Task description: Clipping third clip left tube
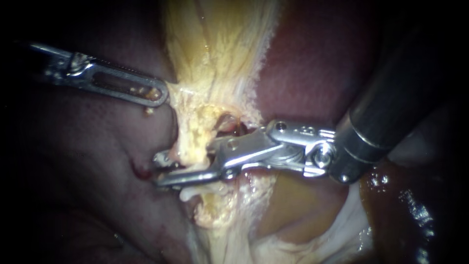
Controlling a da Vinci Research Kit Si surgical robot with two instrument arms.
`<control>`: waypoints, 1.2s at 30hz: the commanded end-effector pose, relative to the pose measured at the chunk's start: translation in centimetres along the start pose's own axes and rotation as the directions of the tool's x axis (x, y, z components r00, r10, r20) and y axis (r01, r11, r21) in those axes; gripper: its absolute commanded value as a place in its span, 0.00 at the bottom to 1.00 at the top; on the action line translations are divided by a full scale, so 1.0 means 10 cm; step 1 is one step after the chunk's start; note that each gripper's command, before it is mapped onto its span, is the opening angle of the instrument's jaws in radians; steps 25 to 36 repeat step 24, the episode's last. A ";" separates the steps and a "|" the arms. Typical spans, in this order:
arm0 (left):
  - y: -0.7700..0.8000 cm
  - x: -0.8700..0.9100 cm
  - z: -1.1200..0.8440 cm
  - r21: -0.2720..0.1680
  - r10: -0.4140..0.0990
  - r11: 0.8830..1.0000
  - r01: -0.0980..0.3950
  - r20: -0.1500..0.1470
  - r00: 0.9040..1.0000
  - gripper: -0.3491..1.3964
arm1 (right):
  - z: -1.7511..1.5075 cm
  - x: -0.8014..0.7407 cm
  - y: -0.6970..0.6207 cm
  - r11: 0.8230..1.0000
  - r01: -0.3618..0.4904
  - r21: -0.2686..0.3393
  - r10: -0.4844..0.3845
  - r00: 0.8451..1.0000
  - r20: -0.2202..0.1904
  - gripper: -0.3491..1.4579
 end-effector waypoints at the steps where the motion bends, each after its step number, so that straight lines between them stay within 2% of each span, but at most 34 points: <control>1: 0.000 0.000 0.000 0.000 0.000 1.000 0.000 0.000 1.000 0.00 | -0.001 -0.001 0.001 1.000 0.000 -0.001 0.000 1.000 0.000 0.11; 5: 0.000 0.000 0.000 0.000 0.000 1.000 0.000 0.000 1.000 0.00 | -0.003 -0.002 0.002 1.000 -0.001 0.000 0.001 1.000 0.001 0.00; 13: 0.000 0.000 0.000 0.000 0.000 1.000 0.000 0.000 1.000 0.00 | -0.006 -0.005 0.008 1.000 -0.002 0.000 0.002 1.000 0.001 0.00; 36: 0.000 0.000 0.000 0.000 0.000 1.000 0.000 0.000 1.000 0.00 | -0.008 -0.006 0.012 1.000 -0.002 0.000 0.002 1.000 0.000 0.00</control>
